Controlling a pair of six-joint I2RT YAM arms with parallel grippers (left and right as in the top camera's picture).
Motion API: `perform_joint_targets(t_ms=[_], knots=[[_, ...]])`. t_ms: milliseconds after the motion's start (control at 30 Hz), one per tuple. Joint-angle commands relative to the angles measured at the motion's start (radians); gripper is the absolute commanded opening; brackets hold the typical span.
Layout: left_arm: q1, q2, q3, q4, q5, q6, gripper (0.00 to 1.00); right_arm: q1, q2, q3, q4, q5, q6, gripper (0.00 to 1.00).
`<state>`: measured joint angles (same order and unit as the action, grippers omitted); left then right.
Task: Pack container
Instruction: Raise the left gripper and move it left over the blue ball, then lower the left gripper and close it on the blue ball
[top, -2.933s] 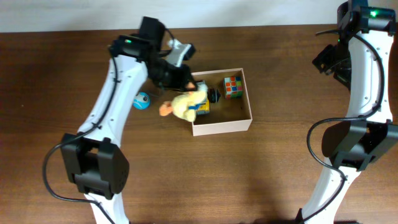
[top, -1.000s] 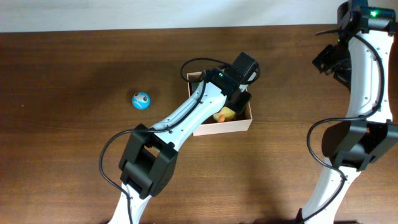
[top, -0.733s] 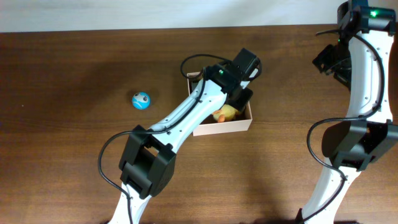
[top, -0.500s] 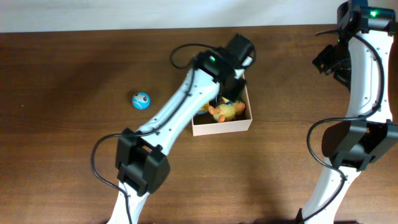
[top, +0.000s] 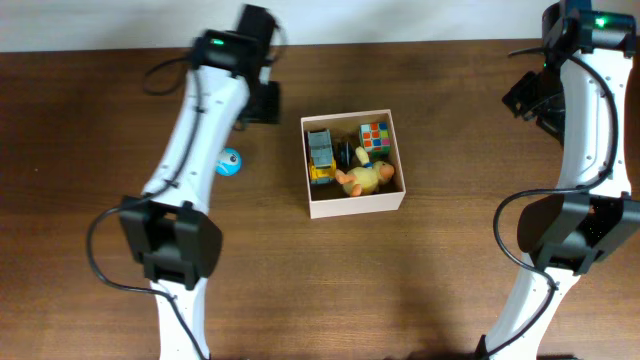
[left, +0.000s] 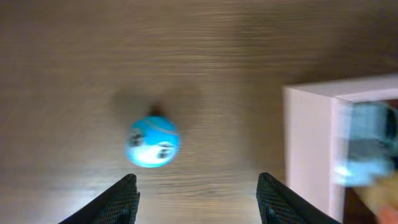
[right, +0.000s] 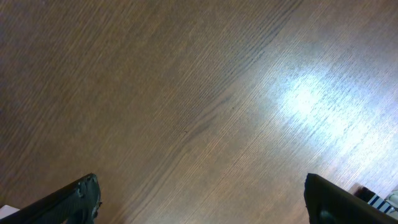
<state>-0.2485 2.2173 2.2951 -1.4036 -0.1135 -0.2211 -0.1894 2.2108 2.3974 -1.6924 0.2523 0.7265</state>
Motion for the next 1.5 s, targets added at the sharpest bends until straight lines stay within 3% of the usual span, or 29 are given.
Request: perform_joint_targets(t_ms=[0,67,633,900,1467], knots=[[0.055,-0.001,-0.058,0.0,-0.007,-0.055,0.63,-0.005,0.0,0.016,-0.002,0.002,0.008,0.99],[0.074,-0.001,-0.092,0.01,-0.006,-0.054,0.66,-0.005,0.0,0.016,-0.002,0.003,0.008,0.99],[0.084,0.012,-0.418,0.218,-0.004,-0.014,0.68,-0.005,0.0,0.016,-0.002,0.002,0.008,0.99],[0.086,0.024,-0.45,0.294,-0.007,-0.014,0.67,-0.005,0.0,0.016,-0.002,0.002,0.008,0.99],[0.086,0.13,-0.45,0.3,-0.016,-0.013,0.68,-0.005,0.0,0.016,-0.002,0.002,0.008,0.99]])
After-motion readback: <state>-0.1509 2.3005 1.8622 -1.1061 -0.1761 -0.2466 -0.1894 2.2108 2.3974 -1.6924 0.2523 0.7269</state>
